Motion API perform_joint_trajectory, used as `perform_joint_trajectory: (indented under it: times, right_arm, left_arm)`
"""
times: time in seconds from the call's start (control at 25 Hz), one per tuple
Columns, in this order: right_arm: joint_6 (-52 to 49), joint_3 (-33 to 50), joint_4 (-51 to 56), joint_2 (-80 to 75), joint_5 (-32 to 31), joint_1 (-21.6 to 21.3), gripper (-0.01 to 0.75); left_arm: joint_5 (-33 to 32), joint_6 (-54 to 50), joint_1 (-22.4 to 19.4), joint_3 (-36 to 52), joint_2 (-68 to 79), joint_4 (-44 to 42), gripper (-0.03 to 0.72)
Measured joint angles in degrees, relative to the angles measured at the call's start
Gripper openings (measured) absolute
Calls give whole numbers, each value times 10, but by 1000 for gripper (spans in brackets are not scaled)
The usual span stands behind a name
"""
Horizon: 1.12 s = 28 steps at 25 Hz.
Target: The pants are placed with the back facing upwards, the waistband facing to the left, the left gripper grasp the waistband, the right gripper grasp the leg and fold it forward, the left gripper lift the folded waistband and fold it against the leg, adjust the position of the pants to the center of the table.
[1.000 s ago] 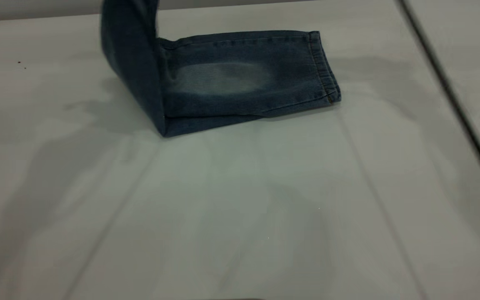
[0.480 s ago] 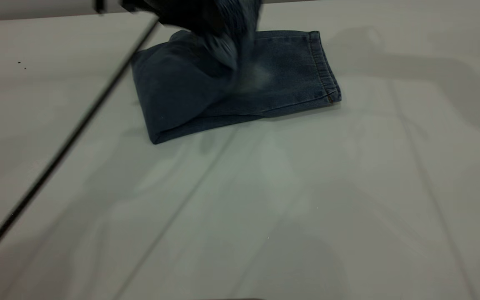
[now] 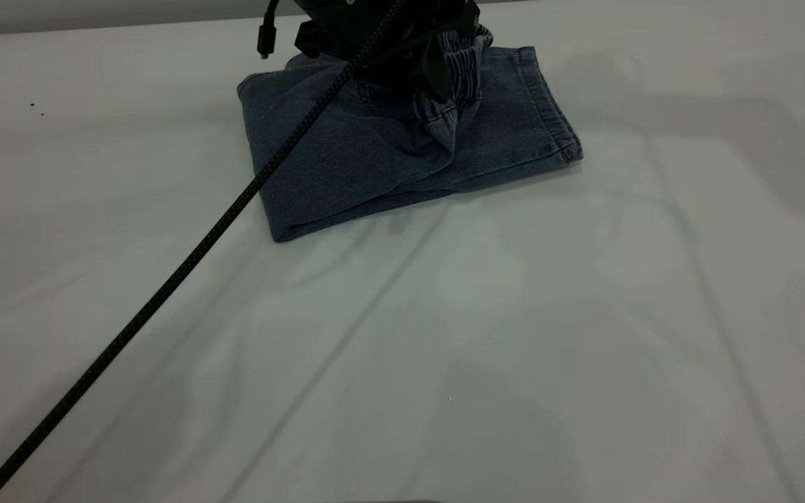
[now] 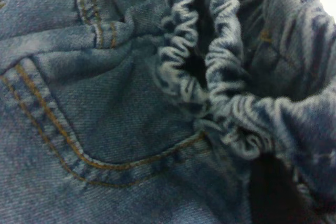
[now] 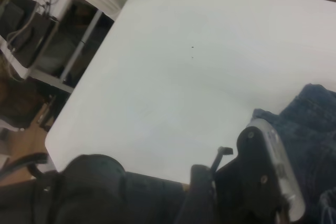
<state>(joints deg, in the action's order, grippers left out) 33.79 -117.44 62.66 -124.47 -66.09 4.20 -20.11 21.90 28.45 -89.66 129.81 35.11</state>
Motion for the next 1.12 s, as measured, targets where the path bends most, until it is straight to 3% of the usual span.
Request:
perform_joint_trajectory:
  times: [0.2,0.32,0.52,0.72,0.92,1.12]
  right_arm:
    - [-1,0,-12,0,-2,0,514]
    - [-2,0,-25,0,-2,0,514]
    - [-11,0,-35,0,-4,0,514]
    - [-32,0,-70,0,-7,12,514]
    - [-81,0,-195,0,-1,84,514]
    - [-189,0,-370,-9,22,171,514]
  left_arm:
    - [-42,30,0,0,-31,-23,503]
    - [-47,33,0,0,-78,-70,609]
    - [-87,-5,-17,0,-171,-190,615]
    - [-154,-94,-81,0,-257,-317,580]
    - [-197,-139,-134,0,-319,-373,578]
    - [-206,-149,-149,0,-354,-384,577]
